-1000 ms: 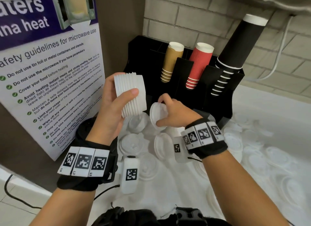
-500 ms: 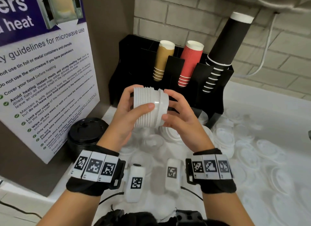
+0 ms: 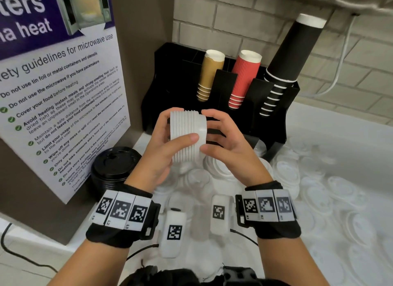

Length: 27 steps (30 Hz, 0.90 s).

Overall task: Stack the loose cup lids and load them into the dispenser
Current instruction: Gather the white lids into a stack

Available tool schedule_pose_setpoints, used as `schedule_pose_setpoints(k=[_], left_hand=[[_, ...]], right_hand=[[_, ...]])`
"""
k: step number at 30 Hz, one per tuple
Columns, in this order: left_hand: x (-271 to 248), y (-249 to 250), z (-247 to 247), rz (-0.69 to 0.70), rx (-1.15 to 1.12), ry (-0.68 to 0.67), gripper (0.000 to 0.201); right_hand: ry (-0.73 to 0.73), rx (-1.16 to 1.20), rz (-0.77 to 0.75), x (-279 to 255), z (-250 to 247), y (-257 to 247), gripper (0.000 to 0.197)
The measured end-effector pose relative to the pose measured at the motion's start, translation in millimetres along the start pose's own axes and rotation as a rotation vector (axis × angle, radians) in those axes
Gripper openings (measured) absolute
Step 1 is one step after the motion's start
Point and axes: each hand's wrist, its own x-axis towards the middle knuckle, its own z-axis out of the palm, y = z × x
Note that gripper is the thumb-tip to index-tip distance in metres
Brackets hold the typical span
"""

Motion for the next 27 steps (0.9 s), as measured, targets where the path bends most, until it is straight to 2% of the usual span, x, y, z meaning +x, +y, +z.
schedule_pose_setpoints(k=[4,6,7,8,9,12,13,17,21,27], left_hand=[[3.9,6.9,-4.0,0.062,-0.031,0.059,0.067],[6.5,12.6,-7.8,0.108,-0.090,0.129,0.066],[7.6,15.8,-10.1,0.125,-0.118,0.162,0.069],[8.8,18.9,-12.8,0.138,-0.139,0.188,0.072],[9.6,21.8,-15.2,0.148,-0.151,0.205,0.073],[10.3,26.7,-18.8,0.153,-0.142,0.222,0.062],[9.8,27.1,-18.9,0.147,-0.139,0.225,0.059],[8.0,29.2,-19.8,0.127,-0.147,0.223,0.077],[7.3,32.1,-20.3,0.139,-0.147,0.236,0.081],[7.7,31.2,-16.1,0.128,-0.128,0.229,0.065]], right_hand=[[-0.072,0.033,-0.004,16.6,-0.9,-7.2,0.057],[-0.044,0.067,0.070,33.7,-1.0,-4.9,0.044],[-0.008,0.013,0.125,44.3,-0.5,-1.2,0.038],[0.001,-0.101,0.181,55.7,0.8,4.2,0.036],[-0.057,-0.277,0.234,66.9,3.1,11.7,0.038],[-0.463,-0.894,0.384,91.4,19.9,41.0,0.064],[-0.551,-1.041,0.410,97.0,25.8,50.0,0.071],[-0.736,-1.308,0.367,114.8,43.8,72.7,0.085],[-0.805,-1.423,0.316,122.5,49.4,82.4,0.081],[-0.793,-1.451,0.302,117.0,43.3,86.9,0.077]])
